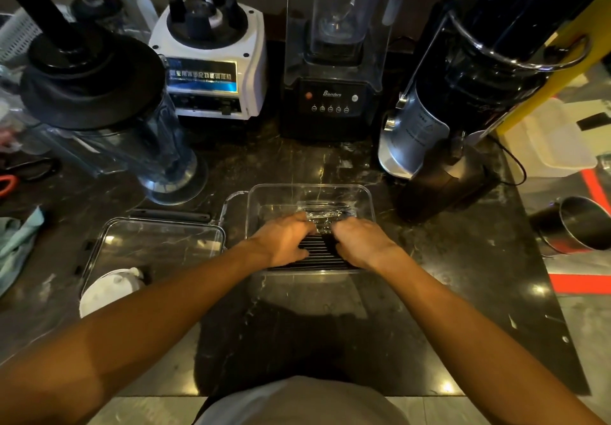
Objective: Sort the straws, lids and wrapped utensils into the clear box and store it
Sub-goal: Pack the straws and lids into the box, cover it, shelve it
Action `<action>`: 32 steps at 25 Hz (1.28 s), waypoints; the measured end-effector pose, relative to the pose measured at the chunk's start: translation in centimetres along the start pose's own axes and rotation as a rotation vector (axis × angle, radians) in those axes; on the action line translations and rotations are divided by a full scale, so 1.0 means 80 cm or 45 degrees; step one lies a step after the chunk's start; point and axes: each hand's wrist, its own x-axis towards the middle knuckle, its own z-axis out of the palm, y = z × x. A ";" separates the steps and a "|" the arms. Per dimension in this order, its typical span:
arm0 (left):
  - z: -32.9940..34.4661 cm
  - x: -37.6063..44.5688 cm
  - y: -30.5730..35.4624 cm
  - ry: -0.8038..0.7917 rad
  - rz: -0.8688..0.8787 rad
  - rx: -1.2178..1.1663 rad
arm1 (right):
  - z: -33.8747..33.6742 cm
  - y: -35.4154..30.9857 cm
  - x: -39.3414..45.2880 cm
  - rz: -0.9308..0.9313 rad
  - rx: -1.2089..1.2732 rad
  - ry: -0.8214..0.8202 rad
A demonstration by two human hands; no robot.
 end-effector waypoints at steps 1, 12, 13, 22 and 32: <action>-0.005 -0.003 -0.002 -0.005 0.007 -0.019 | -0.007 -0.003 0.000 -0.001 0.004 0.017; -0.112 -0.130 -0.099 0.442 -0.287 -0.278 | -0.105 -0.120 0.052 -0.255 0.398 0.288; -0.108 -0.149 -0.114 0.467 -0.344 -0.259 | -0.105 -0.143 0.060 -0.299 0.380 0.291; -0.029 -0.320 -0.172 0.771 -0.880 -0.605 | -0.046 -0.311 0.093 -0.348 0.792 -0.036; 0.082 -0.386 -0.202 0.855 -1.310 -1.473 | 0.034 -0.387 0.096 -0.030 1.364 -0.552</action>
